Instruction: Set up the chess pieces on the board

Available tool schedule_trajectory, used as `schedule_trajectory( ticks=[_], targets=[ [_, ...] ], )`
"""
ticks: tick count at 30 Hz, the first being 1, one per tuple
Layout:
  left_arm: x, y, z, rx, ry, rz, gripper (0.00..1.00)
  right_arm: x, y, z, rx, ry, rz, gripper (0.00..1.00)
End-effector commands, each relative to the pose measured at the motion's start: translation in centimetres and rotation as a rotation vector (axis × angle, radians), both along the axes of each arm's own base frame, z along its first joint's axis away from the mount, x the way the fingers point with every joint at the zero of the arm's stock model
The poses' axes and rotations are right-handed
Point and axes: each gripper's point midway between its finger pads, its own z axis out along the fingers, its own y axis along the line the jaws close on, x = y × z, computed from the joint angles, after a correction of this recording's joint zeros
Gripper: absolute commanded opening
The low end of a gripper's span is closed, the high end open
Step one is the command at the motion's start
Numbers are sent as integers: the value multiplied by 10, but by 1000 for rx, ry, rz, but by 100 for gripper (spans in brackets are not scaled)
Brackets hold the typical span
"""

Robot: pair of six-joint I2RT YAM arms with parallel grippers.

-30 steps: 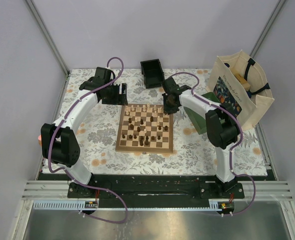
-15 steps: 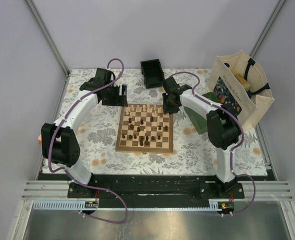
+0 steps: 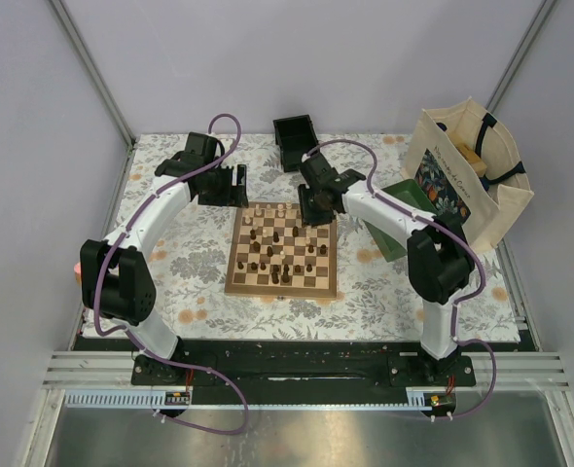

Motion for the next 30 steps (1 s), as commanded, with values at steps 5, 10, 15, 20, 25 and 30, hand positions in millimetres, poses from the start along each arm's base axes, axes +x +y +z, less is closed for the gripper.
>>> schedule_trajectory(
  ticks=[5, 10, 15, 20, 25, 30],
  targets=[
    [2, 2, 11, -5, -55, -3, 78, -17, 15, -11, 8, 41, 36, 40],
    [4, 2, 13, -6, -60, -2, 78, -15, 13, -18, -24, 49, 37, 41],
    [3, 2, 12, -4, -61, -4, 79, -15, 15, -26, -32, 68, 40, 40],
    [3, 3, 9, -1, -52, -4, 79, -15, 14, -31, -41, 75, 42, 38],
    [2, 1, 8, -3, -47, -9, 79, -14, 13, -30, -50, 69, 44, 29],
    [2, 2, 8, -3, -47, -7, 79, -11, 15, -15, -35, 36, 53, 23]
  ],
)
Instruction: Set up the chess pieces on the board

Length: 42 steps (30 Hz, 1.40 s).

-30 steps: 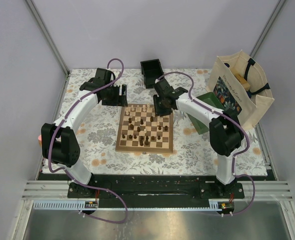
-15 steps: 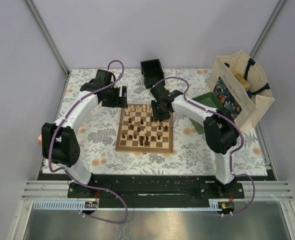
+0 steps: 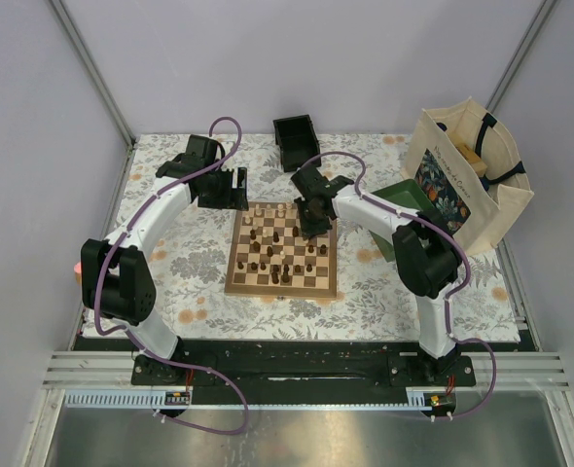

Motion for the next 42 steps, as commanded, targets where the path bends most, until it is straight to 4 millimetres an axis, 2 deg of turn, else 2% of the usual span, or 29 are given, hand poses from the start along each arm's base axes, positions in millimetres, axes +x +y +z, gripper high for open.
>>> schedule_trajectory(
  ticks=[1, 7, 13, 20, 32, 38, 39, 42],
  targets=[
    [6, 0, 16, -9, -66, -7, 79, 12, 8, 35, 33, -83, 14, 23],
    [6, 1, 17, -8, -67, -4, 79, 24, 3, 71, 37, -175, 4, 22],
    [4, 1, 16, -6, -64, -10, 79, 41, -3, 81, 38, -204, -33, 22],
    [4, 2, 15, -8, -60, -8, 79, 56, -9, 67, -2, -175, -56, 23],
    [3, 2, 14, -2, -60, -13, 80, 59, -10, 37, -52, -123, -51, 24],
    [3, 3, 14, 1, -66, -11, 83, 62, -13, 29, -77, -117, -57, 25],
    [2, 3, 13, 2, -65, -12, 87, 64, -13, 28, -80, -117, -61, 25],
    [2, 2, 15, 1, -67, -13, 89, 65, -13, 26, -86, -114, -61, 25]
  ],
)
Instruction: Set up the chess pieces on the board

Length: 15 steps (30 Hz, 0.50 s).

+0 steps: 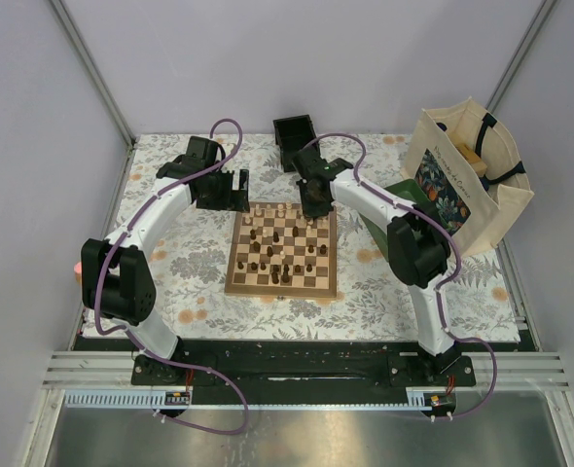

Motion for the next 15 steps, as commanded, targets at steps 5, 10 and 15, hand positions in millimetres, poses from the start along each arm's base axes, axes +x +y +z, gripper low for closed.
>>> schedule_trajectory(
  ticks=[5, 10, 15],
  targets=[
    [5, 3, 18, -6, -75, -1, 98, 18, 1, 6, -9, -40, -16, 26],
    [4, 3, 18, 0, -78, 1, 99, 20, -3, 1, -21, -38, -29, 27],
    [4, 5, 19, 3, -83, 7, 99, 22, -5, -1, -23, -33, -31, 27]
  ],
)
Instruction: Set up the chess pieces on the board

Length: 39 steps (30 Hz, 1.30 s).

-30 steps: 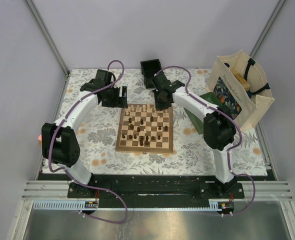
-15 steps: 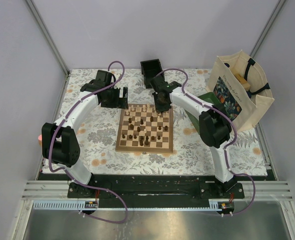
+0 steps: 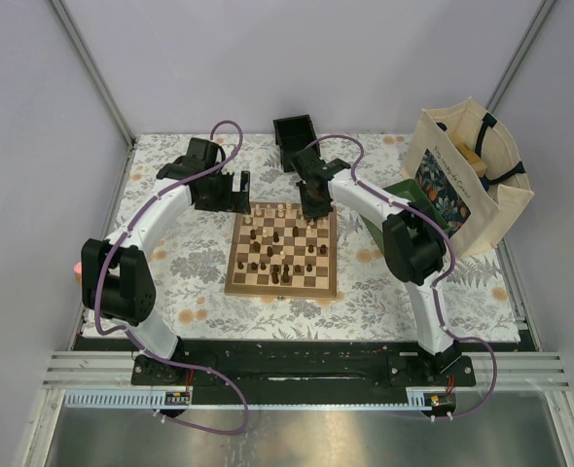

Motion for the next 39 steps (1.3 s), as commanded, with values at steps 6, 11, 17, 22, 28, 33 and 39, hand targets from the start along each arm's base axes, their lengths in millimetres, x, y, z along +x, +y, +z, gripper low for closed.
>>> schedule_trajectory(
  ticks=[6, 11, 17, 22, 28, 33, 39],
  targets=[
    [5, 3, 21, -3, -83, 9, 99, 16, -6, 9, -11, -42, -28, 28],
    [6, 4, 20, -2, -82, 11, 99, 15, -5, 8, -5, -36, -24, 30],
    [6, 3, 20, -4, -83, 8, 99, 12, -4, 16, 15, -40, -17, 33],
    [6, 4, 21, -3, -87, 11, 99, 10, -2, 40, 55, -76, -9, 35],
    [5, 4, 21, -5, -84, 11, 99, -1, 0, 57, 112, -98, -2, 40],
    [6, 3, 22, -10, -89, 9, 99, -12, 5, 50, 120, -75, 11, 43],
    [5, 2, 21, -12, -84, 8, 99, -20, 16, 39, 129, -45, 27, 44]
  ],
)
